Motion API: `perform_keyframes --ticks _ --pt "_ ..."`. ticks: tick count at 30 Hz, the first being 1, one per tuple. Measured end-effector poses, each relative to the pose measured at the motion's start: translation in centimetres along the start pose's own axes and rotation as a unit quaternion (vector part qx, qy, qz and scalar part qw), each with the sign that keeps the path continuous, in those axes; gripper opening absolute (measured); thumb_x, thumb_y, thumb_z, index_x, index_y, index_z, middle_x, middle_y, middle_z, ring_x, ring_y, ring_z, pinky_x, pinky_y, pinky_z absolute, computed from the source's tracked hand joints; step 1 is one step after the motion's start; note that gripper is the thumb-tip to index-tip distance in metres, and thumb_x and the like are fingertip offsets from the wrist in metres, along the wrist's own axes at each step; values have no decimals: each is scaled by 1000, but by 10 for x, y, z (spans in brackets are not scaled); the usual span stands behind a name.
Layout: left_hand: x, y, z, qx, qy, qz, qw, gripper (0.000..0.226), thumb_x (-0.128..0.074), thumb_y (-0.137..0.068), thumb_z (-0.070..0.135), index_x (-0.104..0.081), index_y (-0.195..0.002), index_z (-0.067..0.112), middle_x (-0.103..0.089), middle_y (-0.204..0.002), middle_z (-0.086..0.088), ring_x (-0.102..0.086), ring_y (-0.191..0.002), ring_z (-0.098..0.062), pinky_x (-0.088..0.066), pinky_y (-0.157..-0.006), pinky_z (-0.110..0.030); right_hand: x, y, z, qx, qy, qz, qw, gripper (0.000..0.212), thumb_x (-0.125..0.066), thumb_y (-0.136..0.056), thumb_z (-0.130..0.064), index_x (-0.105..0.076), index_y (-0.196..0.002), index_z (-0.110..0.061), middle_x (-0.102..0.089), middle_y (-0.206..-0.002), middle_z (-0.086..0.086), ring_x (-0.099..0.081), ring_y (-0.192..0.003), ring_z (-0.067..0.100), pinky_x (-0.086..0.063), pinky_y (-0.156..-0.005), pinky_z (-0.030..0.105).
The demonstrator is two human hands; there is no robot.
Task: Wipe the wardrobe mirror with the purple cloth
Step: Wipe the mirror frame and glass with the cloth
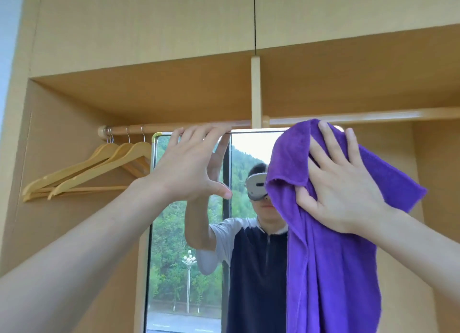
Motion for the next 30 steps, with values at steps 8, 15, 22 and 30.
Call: perform_keyframes --ticks 8,15,22,30 --pt "0 -1 2 -9 26 5 1000 131 -84 -46 72 -15 -153 40 -34 -152 10 -23 -147 -18 -12 -122 -50 2 -45 -69 71 -26 47 996 74 -34 -93 -47 -23 -158 -14 -18 -167 10 1 -156 34 -7 -124 55" --pt "2 0 -4 -25 20 24 999 110 -72 -62 75 -21 -151 37 -38 -151 12 -31 -142 -13 -21 -119 -42 0 -34 -90 198 -130 122 964 66 -51 -77 -30 -56 -141 -17 -41 -157 3 -20 -153 32 -18 -120 60" --pt "13 14 -56 14 5 11 1000 129 -72 -45 87 -23 -152 34 -35 -150 4 -29 -142 -21 -27 -117 -43 5 -33 -65 159 -112 115 974 64 -45 -82 -34 -54 -142 -12 -38 -159 9 -18 -154 31 -19 -121 58" --pt "6 22 -87 26 71 -28 997 116 -88 -54 59 -24 -148 37 -32 -140 11 -60 -106 -22 -51 -87 -39 8 -82 -128 169 -152 147 963 70 -49 -78 -32 -52 -142 -5 -40 -158 12 -23 -153 30 -21 -121 53"
Point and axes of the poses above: each hand's wrist, its own y-axis away from the middle knuckle, its own x-axis out of the back of the hand, z = x × y, the point moved 9 cm from there along -y, towards the middle knuckle
